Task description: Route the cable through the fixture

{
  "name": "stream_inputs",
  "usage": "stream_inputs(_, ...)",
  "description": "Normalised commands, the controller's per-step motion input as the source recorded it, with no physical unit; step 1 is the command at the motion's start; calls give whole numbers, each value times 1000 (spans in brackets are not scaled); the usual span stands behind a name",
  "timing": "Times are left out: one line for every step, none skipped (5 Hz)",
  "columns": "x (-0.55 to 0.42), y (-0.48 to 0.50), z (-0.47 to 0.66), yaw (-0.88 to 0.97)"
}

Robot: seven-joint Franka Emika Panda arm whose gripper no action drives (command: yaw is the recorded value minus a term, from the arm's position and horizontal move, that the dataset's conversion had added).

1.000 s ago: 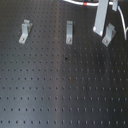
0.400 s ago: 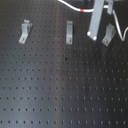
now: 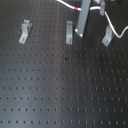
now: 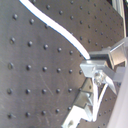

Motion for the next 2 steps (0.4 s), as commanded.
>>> stream_inputs(-33,41,362,29)
stream_inputs(327,180,600,211)
